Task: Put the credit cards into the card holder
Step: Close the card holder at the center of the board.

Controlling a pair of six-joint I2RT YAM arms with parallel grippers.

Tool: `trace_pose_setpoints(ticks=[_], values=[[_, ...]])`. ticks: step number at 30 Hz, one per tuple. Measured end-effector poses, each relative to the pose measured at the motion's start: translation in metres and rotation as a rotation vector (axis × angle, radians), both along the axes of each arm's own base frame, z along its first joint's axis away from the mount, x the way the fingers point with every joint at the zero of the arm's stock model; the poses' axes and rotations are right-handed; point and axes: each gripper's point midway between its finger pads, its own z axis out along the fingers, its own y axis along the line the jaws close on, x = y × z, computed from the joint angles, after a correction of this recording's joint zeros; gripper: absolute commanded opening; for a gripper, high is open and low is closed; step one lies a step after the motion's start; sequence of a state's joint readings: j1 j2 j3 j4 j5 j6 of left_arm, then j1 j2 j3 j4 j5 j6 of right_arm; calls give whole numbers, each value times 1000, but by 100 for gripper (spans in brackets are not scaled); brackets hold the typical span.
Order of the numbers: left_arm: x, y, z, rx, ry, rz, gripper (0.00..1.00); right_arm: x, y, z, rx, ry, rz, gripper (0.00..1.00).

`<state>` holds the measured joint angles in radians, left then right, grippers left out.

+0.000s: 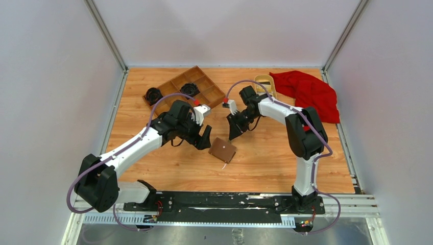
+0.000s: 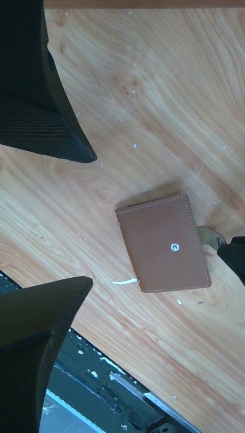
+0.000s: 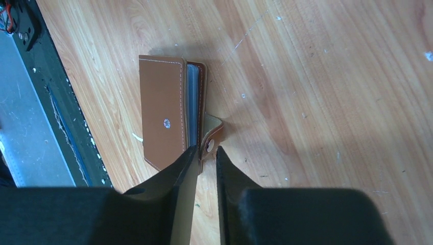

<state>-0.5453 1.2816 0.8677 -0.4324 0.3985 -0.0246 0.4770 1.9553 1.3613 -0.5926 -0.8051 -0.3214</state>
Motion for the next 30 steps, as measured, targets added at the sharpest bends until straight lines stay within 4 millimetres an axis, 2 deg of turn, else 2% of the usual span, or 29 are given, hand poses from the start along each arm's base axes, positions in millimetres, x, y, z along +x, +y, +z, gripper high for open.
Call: trace_pose_setpoints(ticks=[13,19,30], values=[[-1,1,-1,4,6,0,86,-1,3,-9,1,42,-3,14],[-2,1,-1,6,9,0,86,-2,4,-8,14,50,0,31],[-2,1,-2,6,10,0,86,5,-3,-4,38,58,-26,25]])
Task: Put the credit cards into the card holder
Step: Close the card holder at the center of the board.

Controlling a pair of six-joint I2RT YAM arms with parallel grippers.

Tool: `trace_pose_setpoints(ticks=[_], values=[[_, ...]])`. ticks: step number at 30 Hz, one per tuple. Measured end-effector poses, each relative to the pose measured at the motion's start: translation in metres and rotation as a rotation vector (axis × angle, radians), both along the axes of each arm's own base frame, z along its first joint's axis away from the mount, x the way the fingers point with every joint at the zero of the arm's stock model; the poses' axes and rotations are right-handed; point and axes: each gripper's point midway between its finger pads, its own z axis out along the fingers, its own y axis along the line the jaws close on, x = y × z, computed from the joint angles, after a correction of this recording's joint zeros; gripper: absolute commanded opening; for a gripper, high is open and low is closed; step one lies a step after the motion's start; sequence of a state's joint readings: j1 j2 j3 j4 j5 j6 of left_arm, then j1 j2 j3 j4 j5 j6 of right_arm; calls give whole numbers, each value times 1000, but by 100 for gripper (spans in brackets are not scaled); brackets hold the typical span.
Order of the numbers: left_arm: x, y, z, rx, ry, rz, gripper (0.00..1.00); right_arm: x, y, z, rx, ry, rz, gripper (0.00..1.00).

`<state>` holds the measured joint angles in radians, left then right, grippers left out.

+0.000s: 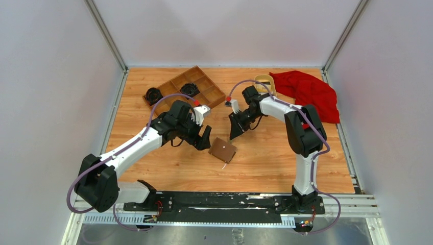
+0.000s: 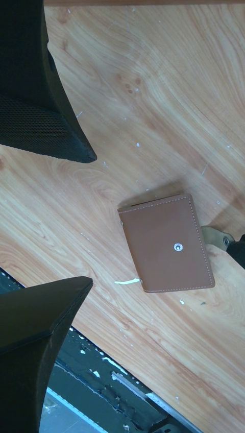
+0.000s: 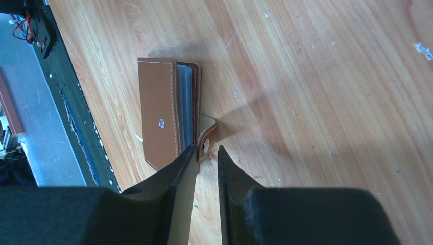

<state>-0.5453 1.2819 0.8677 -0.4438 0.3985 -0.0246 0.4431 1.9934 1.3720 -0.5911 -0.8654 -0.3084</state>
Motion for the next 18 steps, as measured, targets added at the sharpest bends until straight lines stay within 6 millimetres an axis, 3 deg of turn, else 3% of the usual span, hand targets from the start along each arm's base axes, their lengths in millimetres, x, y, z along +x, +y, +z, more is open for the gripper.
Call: trace_pose_setpoints(ticks=[18], values=[[0,0,-1,2,4,0,86,-2,3,3,23,18,3,15]])
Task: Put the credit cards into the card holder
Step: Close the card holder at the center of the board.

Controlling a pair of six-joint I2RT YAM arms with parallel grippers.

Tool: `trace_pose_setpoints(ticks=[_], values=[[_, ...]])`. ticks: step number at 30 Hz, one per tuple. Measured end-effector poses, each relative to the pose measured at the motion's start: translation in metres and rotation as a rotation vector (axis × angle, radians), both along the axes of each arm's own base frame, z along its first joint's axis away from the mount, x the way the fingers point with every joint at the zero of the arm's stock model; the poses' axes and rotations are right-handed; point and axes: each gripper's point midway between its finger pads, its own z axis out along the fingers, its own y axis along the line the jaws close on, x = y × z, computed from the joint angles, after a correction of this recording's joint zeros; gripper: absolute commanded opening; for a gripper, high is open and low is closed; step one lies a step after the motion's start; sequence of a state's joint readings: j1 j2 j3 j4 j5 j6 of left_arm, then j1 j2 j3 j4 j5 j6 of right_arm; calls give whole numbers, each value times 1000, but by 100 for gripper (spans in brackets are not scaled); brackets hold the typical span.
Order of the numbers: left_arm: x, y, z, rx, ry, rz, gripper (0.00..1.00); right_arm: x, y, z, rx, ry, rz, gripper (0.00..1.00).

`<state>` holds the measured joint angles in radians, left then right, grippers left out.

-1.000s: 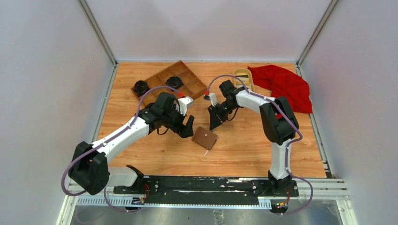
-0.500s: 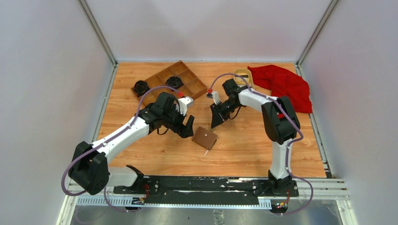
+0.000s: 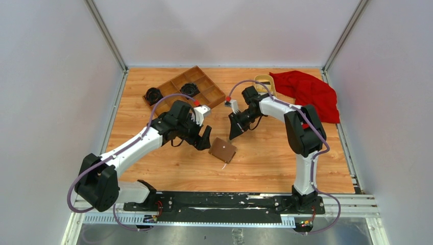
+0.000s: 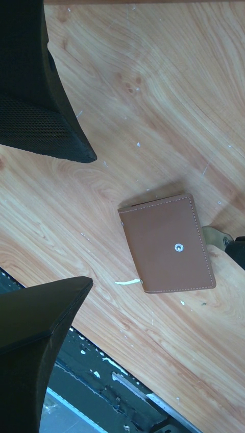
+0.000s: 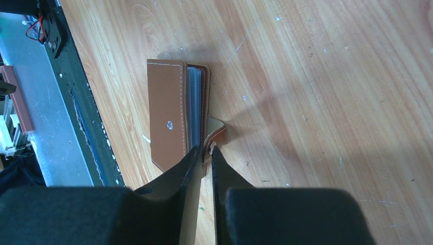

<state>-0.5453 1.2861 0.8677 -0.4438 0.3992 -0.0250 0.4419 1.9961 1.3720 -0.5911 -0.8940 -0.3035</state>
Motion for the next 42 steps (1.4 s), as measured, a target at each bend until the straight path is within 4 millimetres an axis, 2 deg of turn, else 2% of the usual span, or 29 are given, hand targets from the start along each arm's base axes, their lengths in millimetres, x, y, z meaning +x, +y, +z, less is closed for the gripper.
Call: trace_pose_setpoints(ticks=[7,11,17,21,33,35,42], values=[[0,0,-4,2,21,14,77,-1,1,-1,4,12,-1,0],[2,-4,-13,-8,81,61,74,-2,2,0,14,21,1,0],[0,-4,-44,3,196,176,62,-2,2,1,20,11,9,0],[-3,-3,-60,-18,234,245,60,-3,3,3,24,3,19,0],[7,-23,-79,-71,242,324,58,-21,17,6,7,-66,121,0],[6,-24,-84,-51,240,334,53,-25,19,6,-5,-80,140,0],[6,-28,-92,-11,215,372,46,-29,21,6,-31,-113,169,0]])
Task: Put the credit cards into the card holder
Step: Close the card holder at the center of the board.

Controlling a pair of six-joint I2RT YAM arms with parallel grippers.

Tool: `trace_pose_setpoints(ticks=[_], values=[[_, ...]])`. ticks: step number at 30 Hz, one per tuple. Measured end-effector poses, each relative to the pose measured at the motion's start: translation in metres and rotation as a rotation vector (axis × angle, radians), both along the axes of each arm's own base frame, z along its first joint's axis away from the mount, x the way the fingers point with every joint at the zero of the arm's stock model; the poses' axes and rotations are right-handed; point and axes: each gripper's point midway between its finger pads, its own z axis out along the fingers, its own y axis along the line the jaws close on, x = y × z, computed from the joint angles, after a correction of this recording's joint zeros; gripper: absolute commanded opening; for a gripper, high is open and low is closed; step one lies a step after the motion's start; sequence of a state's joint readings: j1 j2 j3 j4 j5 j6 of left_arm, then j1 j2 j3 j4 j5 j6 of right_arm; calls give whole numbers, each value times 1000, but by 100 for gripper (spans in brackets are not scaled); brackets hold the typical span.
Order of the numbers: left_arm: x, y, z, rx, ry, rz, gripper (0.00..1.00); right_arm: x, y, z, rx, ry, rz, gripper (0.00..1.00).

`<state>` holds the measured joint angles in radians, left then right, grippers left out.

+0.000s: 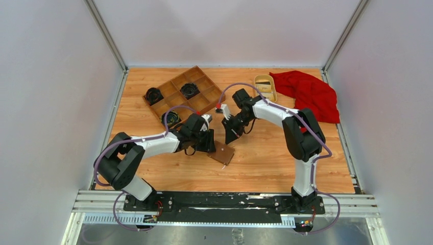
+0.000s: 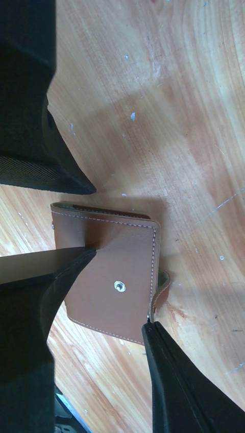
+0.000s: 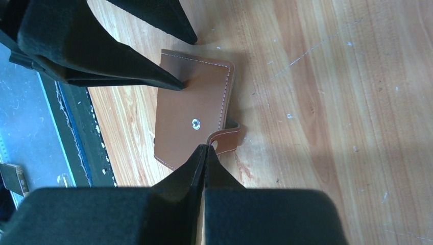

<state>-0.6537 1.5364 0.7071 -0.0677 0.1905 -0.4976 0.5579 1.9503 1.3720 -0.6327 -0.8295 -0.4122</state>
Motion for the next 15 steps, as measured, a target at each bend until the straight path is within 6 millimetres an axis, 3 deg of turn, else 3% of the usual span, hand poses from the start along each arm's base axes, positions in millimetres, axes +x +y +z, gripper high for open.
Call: trace_pose_setpoints(ticks=[15], values=[[5,-10,-1,-43,-2,38,40,-11,6,-3,-37,-10,32,0]])
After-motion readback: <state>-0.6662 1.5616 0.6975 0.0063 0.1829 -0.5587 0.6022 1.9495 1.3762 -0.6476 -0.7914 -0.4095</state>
